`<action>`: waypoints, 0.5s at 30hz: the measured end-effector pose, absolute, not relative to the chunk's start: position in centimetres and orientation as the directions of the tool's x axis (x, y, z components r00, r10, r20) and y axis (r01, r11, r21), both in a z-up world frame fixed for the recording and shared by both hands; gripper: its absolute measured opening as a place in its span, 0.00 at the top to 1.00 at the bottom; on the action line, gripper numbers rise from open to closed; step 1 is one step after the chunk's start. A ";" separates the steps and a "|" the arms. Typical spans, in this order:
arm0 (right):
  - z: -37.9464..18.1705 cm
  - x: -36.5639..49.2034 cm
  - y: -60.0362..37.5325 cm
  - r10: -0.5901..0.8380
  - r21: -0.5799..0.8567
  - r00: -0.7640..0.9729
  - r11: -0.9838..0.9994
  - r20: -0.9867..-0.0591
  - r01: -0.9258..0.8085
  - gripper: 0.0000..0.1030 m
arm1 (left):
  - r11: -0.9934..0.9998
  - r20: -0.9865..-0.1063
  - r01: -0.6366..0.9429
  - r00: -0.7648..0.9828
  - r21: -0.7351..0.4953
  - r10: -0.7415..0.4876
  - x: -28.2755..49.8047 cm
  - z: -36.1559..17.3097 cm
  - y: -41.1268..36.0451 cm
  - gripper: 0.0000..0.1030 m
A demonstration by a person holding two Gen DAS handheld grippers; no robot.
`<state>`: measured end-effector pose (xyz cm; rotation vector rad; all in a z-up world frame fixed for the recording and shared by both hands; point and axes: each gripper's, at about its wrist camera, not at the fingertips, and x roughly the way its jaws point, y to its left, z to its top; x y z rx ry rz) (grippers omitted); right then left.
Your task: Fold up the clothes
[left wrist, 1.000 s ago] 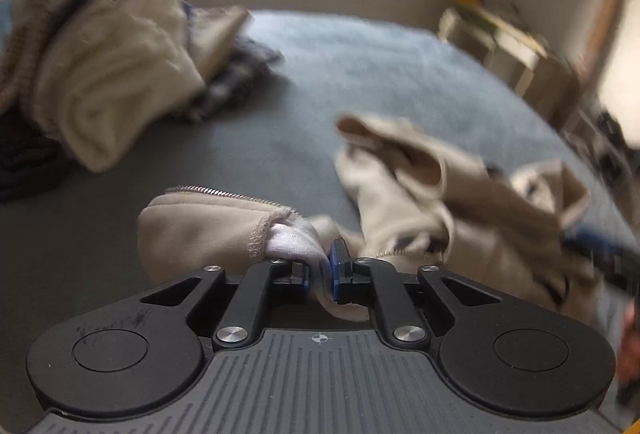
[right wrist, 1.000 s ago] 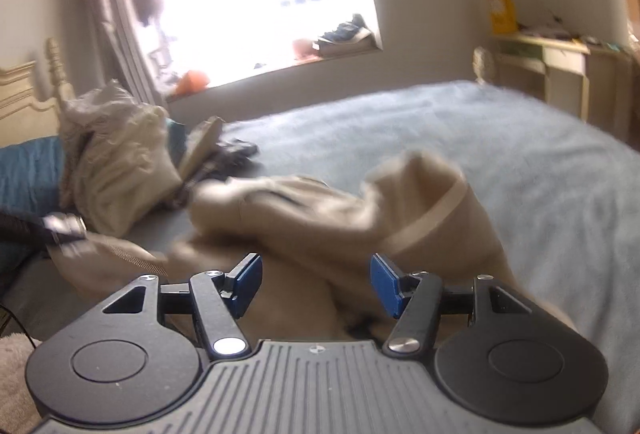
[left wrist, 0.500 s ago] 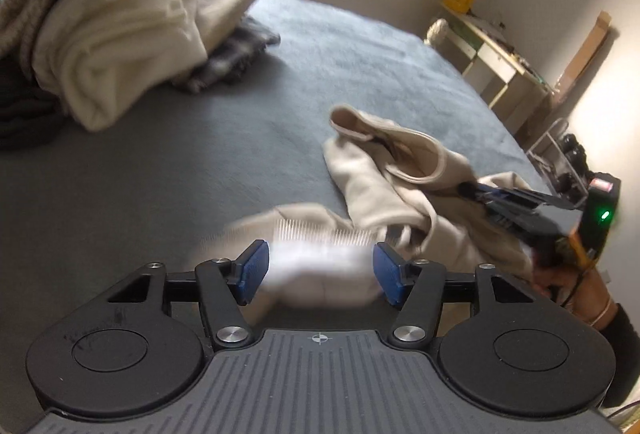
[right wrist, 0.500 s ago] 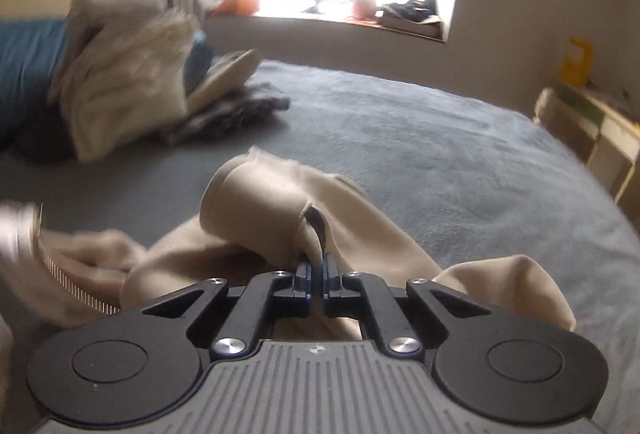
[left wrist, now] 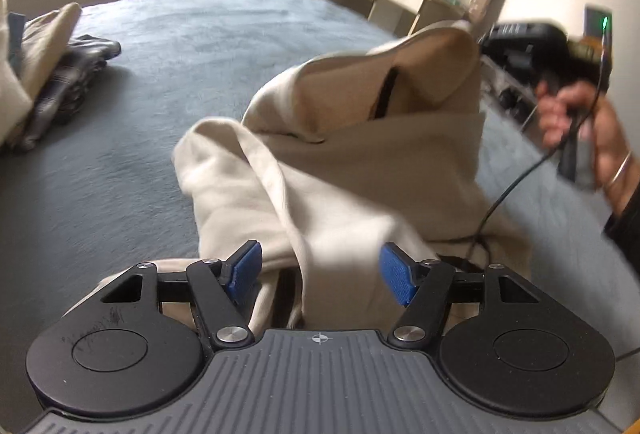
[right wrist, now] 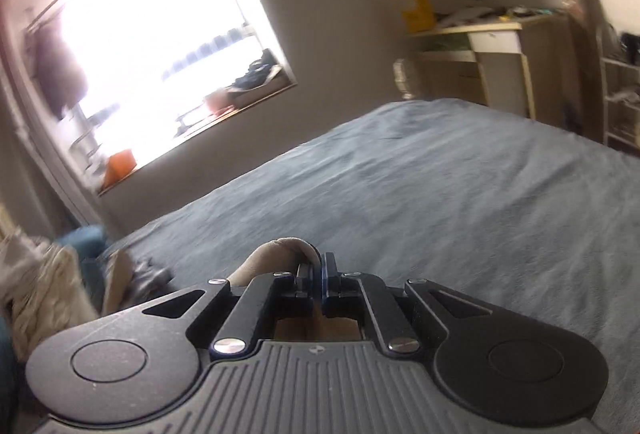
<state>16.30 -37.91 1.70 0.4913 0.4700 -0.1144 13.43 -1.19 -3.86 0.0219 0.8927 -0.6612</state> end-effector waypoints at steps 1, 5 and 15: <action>1.0 16.8 -39.1 0.000 0.451 0.881 0.859 -0.472 0.242 0.97 | 0.811 -0.736 0.534 0.445 -0.239 -0.510 13.7 -4.3 -1.5 0.36; -2.9 18.8 -43.1 0.050 0.525 0.821 0.790 -0.569 0.316 0.91 | 0.816 -0.737 0.533 0.456 -0.223 -0.499 13.9 -5.0 -1.9 0.37; -5.0 9.4 -42.2 0.089 0.500 0.771 0.807 -0.631 0.316 0.51 | 0.806 -0.715 0.551 0.471 -0.218 -0.516 13.7 -4.8 -2.0 0.81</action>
